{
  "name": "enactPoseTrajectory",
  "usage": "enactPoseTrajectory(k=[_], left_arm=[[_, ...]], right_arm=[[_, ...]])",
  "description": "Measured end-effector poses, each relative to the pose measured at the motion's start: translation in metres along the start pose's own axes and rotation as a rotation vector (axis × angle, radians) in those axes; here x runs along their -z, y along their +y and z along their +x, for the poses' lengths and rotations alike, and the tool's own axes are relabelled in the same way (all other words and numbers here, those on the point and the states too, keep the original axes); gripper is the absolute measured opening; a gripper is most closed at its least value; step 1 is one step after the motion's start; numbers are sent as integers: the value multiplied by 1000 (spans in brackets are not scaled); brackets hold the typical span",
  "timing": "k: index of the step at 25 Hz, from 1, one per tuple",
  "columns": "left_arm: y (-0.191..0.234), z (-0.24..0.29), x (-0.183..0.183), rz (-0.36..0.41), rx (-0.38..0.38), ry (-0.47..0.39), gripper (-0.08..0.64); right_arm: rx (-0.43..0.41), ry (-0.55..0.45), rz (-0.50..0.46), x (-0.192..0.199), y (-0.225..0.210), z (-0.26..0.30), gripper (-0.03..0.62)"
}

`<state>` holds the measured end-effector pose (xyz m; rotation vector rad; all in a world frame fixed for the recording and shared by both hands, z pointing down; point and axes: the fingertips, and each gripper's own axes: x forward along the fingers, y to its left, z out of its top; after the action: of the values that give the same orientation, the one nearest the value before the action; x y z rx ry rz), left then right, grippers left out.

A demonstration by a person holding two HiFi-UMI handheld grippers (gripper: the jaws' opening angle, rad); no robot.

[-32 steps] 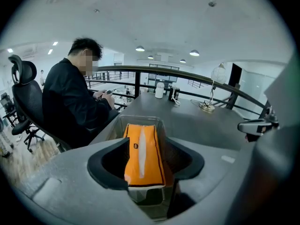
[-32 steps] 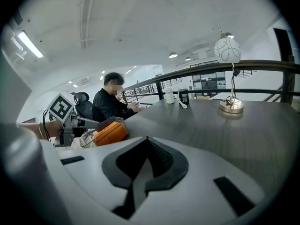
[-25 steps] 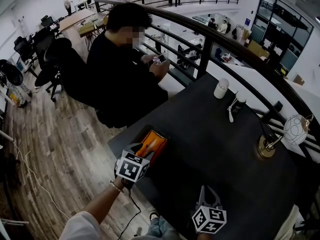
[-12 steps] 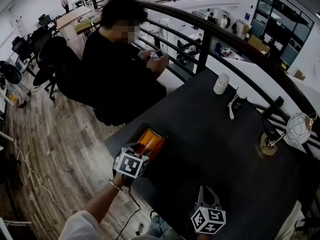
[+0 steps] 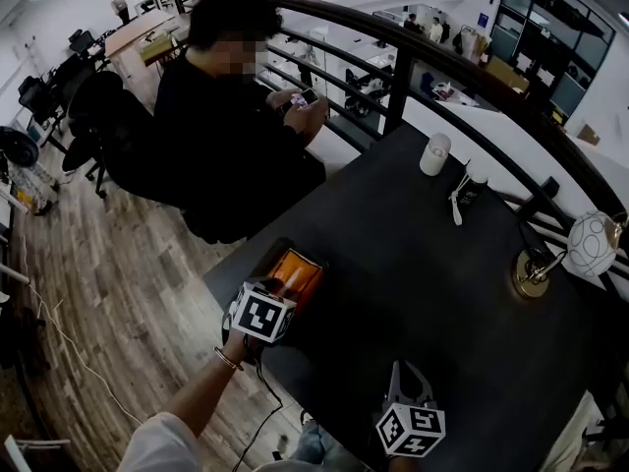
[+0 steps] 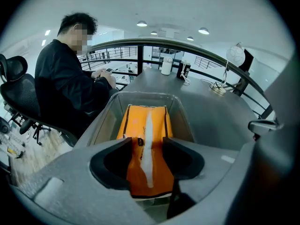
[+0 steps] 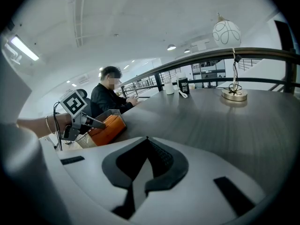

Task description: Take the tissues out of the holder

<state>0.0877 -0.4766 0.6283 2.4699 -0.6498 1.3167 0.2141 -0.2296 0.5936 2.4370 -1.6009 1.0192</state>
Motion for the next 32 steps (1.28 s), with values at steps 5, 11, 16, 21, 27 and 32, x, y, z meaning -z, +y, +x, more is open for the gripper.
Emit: enactPoseTrajectory(k=[5, 11, 16, 21, 27, 32], left_arm=[[0, -3, 3, 7, -21, 20, 190], [-3, -5, 1, 27, -22, 3, 158], [-3, -6, 1, 31, -27, -4, 80], [-3, -8, 0, 38, -28, -14, 49], [-1, -8, -3, 54, -31, -23, 26], [-1, -14, -2, 51, -31, -26, 22]], right_arm=[[4, 10, 1, 3, -3, 1, 6], [9, 14, -1, 4, -1, 2, 6], [6, 17, -5, 5, -1, 2, 6], [6, 12, -3, 3, -2, 1, 6], [11, 12, -4, 3, -6, 0, 6], [10, 11, -4, 1, -3, -1, 6]])
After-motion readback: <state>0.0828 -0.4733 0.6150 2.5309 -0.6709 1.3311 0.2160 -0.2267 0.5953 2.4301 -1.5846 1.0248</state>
